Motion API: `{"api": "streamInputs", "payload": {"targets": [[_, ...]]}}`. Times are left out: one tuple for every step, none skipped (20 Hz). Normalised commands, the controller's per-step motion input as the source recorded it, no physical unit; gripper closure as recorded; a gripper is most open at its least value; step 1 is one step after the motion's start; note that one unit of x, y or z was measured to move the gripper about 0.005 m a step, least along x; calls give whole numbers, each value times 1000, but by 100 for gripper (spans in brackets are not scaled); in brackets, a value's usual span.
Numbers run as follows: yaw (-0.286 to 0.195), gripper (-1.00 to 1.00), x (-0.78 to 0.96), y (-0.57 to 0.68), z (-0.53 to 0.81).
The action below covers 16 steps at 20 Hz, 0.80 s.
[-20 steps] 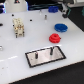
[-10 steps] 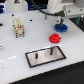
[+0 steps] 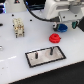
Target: Insert the blue gear onto the right peg, followed by the red gear
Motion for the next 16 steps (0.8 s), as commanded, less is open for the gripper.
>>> {"api": "streamInputs", "payload": {"targets": [[0, -100, -202, -117, -300], [0, -100, -281, -31, 25], [0, -100, -378, -109, -16], [0, -100, -301, -65, -69], [0, -100, -282, -16, 85], [0, 100, -335, 8, -108], [0, -100, -368, -28, -246], [0, 100, -170, -49, -45], [0, -100, -216, -55, 45], [0, -100, -285, -49, -37], [0, -100, -97, -21, -170], [0, 100, -133, -87, -190], [0, -100, -60, -24, -24], [0, 100, -113, -42, -111], [0, 100, -268, -39, -138], [0, 100, -257, -48, -214]]}}
